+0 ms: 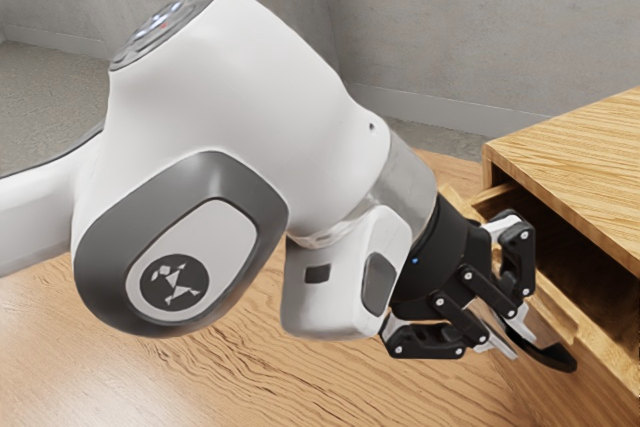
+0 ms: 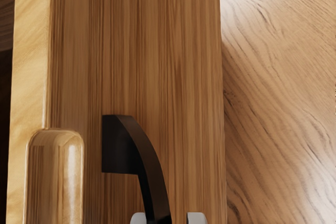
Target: Pull the drawer handle with one arm to open the drawer
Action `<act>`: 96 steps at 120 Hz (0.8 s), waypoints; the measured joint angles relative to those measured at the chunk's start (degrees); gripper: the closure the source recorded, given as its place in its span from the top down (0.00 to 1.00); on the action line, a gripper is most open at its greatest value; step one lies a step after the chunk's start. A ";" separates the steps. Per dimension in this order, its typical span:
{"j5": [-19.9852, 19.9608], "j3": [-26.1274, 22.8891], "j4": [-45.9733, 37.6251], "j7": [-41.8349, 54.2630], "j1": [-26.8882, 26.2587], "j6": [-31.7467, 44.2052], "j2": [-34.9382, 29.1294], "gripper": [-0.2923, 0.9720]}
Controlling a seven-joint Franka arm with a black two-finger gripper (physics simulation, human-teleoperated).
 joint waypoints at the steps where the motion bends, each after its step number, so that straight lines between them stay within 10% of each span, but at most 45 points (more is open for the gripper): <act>1: -0.01 0.00 -0.05 0.00 0.00 0.00 -0.06 0.22; 96: -1.23 0.61 -5.37 -0.19 0.00 0.41 -5.99 0.22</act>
